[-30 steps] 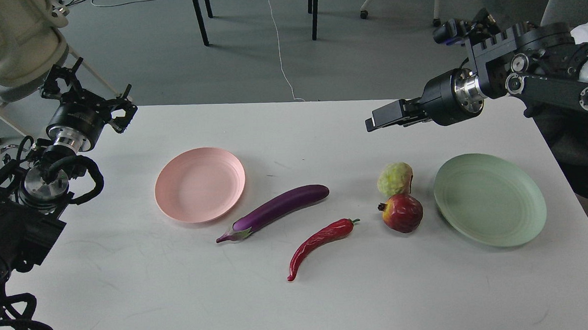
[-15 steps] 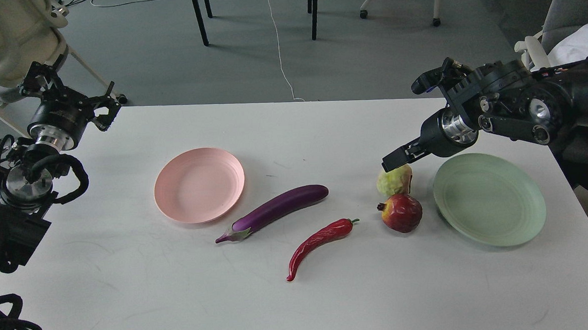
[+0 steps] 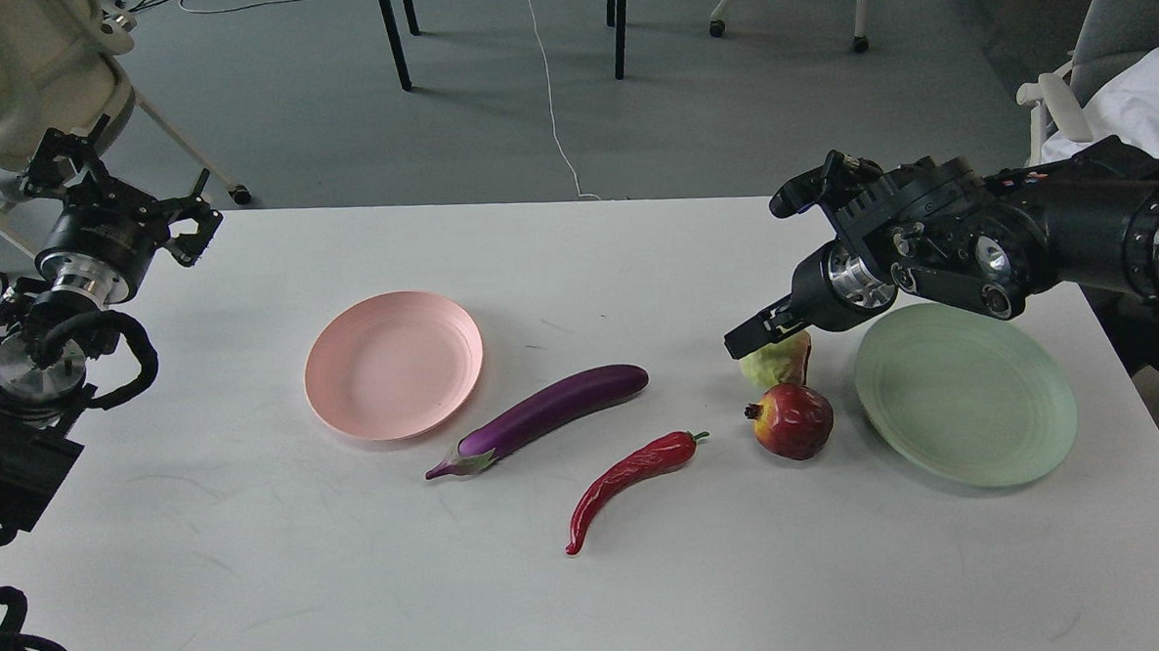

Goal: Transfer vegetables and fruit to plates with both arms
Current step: 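Grasp the pear with the right gripper and place it on the green plate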

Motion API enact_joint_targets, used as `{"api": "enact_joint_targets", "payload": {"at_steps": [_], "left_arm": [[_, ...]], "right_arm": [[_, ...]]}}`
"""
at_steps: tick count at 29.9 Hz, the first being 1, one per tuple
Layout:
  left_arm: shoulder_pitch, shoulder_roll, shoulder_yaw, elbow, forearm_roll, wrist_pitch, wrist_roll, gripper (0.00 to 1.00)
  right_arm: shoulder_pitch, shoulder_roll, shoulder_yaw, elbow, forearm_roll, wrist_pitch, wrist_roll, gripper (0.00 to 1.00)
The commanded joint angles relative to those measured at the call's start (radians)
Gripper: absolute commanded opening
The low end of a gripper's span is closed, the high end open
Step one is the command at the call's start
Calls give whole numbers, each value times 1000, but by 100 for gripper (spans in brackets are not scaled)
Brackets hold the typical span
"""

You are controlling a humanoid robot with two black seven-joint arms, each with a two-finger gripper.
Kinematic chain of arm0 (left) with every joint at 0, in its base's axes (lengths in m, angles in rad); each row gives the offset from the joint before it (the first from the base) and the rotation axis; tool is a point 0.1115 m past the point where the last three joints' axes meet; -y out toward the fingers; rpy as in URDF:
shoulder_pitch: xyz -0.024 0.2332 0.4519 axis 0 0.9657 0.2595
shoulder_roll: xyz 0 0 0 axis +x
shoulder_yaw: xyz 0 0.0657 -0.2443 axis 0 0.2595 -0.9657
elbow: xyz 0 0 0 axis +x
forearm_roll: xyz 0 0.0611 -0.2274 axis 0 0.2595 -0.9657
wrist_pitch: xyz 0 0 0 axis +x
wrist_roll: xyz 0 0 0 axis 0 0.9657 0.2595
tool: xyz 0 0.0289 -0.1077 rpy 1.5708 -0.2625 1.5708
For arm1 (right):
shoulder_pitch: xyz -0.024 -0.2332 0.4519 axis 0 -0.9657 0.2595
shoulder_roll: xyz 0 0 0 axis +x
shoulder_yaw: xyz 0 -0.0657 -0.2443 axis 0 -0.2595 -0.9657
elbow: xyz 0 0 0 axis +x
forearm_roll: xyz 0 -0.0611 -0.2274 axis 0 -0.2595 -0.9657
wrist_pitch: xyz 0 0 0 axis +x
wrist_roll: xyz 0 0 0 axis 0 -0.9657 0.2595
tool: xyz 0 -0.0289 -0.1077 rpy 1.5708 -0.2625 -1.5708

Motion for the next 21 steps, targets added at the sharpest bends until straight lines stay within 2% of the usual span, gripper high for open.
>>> {"api": "enact_joint_targets", "payload": {"at_steps": [1,7,11,14,21], "left_arm": [[0,2,0,1,-1,0,0,98],[0,8,0,6,-1,0,0,98],[0,8,-2,8,-1,0,0,98],[0,8,-5,9,-1,0,-1,98],[-3,11,-8,8,-3,0,-1,98]], "right_arm": [[-16,1,-19,-6,0,0,0,98],[-30,0,-19,-6,1,0,0,91],[-22,-2,-19,-5,-3,1,0,71],[6,-13,-15,12,0,0,3,61],[185,-166,-5,133,0,-2,3,59]]}}
